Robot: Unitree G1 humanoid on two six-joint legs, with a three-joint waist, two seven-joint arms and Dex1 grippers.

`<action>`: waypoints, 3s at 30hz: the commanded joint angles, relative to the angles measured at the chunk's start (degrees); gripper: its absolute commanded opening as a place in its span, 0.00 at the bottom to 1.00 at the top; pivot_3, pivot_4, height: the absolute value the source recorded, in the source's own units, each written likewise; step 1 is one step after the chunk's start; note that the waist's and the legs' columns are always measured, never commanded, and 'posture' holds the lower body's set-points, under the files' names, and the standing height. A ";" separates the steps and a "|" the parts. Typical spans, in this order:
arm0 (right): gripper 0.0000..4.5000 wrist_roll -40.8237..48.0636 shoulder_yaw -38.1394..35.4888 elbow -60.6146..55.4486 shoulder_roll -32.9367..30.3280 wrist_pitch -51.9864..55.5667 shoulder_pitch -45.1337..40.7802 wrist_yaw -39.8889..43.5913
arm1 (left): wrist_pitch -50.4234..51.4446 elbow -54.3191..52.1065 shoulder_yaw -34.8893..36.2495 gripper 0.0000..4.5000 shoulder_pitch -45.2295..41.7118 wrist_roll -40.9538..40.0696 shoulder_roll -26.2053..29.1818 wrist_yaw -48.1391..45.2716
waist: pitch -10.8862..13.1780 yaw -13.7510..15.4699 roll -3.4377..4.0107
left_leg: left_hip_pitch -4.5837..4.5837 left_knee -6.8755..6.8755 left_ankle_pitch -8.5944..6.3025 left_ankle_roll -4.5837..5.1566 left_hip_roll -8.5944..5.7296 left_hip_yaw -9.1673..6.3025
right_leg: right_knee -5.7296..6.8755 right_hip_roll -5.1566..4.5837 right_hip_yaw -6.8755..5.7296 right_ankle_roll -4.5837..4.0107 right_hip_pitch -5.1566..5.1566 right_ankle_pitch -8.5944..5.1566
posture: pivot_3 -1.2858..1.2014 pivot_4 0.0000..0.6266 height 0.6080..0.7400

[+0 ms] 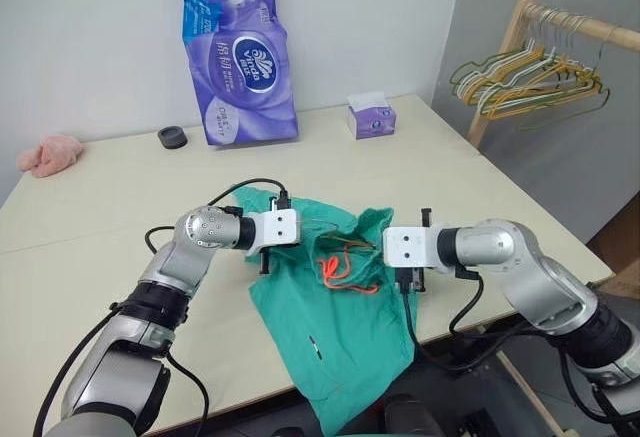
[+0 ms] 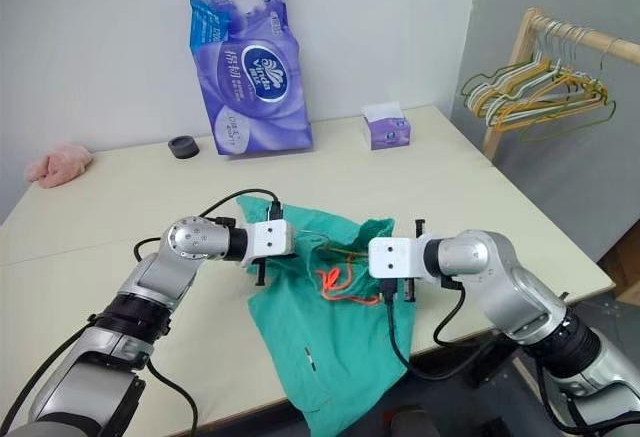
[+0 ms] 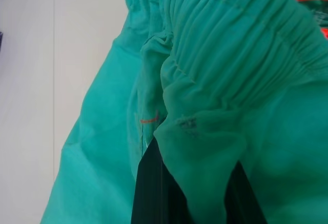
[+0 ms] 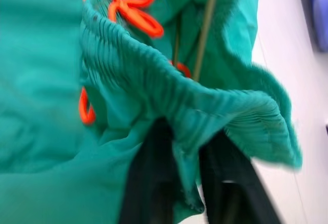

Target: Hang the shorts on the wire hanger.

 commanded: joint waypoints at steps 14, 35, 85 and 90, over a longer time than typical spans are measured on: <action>0.92 11.23 -12.97 -3.16 0.62 21.11 8.76 -1.68 | 0.37 -3.15 -0.71 0.00 0.91 -0.33 -1.08 1.07 | -0.01 -0.25 -0.02 | 0.00 0.00 -0.01 0.01 0.03 0.01 | -0.01 0.00 -0.01 0.02 0.04 -0.01 | 0.41 0.00 1.00; 0.57 1.77 1.63 25.68 9.65 0.44 -3.89 -0.97 | 0.77 -3.98 -0.34 0.00 1.29 -1.46 -0.67 1.22 | -0.02 -0.44 0.00 | 0.02 0.00 0.00 0.00 -0.01 0.01 | 0.04 -0.03 0.02 0.00 -0.01 0.00 | 0.43 0.00 1.00; 0.00 5.72 -5.54 7.90 2.47 7.66 3.49 2.97 | -1.19 16.89 6.32 0.38 -4.82 -9.55 -2.98 -2.27 | -0.02 -0.47 0.00 | -0.01 0.01 0.00 0.00 -0.03 0.01 | 0.02 -0.05 0.01 0.00 -0.04 0.00 | 0.42 0.00 1.00; 0.00 5.74 -5.76 7.24 2.19 7.97 4.05 3.14 | -4.04 18.59 6.33 0.10 -5.15 -8.75 -3.13 -2.01 | -0.02 -0.42 0.00 | -0.01 0.01 0.00 0.00 -0.04 0.02 | 0.03 -0.06 0.01 0.00 -0.03 0.00 | 0.42 0.00 1.00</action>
